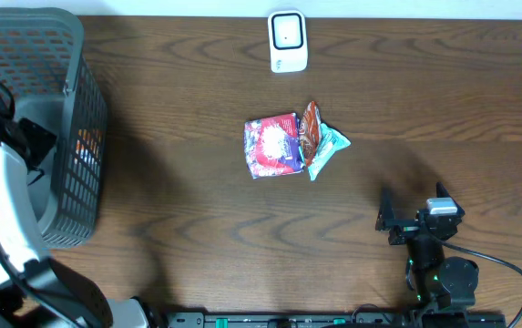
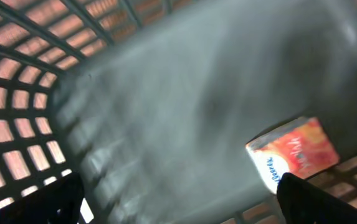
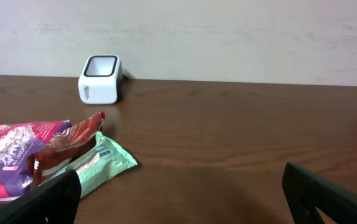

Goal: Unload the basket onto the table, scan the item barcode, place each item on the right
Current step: 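Reach the left gripper into the basket and grasp an orange pack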

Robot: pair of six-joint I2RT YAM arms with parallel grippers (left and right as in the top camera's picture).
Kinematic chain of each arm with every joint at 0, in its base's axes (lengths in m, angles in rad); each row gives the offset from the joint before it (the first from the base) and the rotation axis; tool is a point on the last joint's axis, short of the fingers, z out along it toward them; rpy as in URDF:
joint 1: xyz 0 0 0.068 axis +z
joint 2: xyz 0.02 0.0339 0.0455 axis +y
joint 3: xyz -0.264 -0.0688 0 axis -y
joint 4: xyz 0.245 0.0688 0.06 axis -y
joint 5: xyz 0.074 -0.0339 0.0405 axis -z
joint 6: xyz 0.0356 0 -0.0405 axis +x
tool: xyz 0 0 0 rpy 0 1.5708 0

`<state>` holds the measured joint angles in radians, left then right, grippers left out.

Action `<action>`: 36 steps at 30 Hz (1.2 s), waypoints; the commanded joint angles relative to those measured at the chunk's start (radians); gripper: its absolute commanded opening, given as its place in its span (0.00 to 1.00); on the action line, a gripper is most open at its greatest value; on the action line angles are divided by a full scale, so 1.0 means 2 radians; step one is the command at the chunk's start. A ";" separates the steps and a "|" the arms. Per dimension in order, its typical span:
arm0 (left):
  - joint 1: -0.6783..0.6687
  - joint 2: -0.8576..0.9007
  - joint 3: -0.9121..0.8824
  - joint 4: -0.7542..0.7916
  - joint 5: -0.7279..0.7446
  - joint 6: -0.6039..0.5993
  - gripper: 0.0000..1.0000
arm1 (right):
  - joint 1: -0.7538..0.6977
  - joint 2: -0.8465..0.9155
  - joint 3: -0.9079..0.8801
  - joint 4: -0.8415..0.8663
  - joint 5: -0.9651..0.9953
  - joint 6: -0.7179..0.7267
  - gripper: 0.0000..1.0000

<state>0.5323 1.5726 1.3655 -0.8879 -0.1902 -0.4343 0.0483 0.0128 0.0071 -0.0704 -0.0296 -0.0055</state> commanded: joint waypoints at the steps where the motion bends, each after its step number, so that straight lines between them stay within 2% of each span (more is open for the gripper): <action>1: 0.017 0.021 -0.003 -0.001 0.067 0.027 0.98 | -0.001 -0.001 0.000 -0.002 -0.003 -0.004 0.99; 6: 0.045 0.045 -0.003 0.001 0.149 0.056 0.98 | -0.001 -0.001 0.000 -0.002 -0.003 -0.004 0.99; 18: 0.050 0.063 -0.004 0.022 0.163 0.063 0.98 | -0.001 -0.001 0.000 -0.002 -0.003 -0.004 0.99; 20: 0.050 0.067 -0.004 0.040 0.197 0.090 0.93 | -0.001 -0.001 0.000 -0.002 -0.003 -0.004 0.99; 23: 0.050 0.076 -0.004 0.067 0.240 0.122 0.93 | -0.001 -0.001 0.000 -0.002 -0.003 -0.004 0.99; 29: 0.048 0.112 -0.004 0.108 0.245 0.126 0.93 | -0.001 -0.001 0.000 -0.002 -0.003 -0.004 0.99; 32: 0.046 0.134 -0.004 0.118 0.265 0.153 0.93 | -0.001 -0.001 0.000 -0.002 -0.003 -0.004 0.99; 36: 0.035 0.163 -0.004 0.127 0.282 0.184 0.88 | -0.001 -0.001 0.000 -0.002 -0.003 -0.004 0.99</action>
<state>0.6216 1.8637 1.3655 -0.6430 0.3244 -0.1440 0.0483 0.0128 0.0071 -0.0704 -0.0296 -0.0051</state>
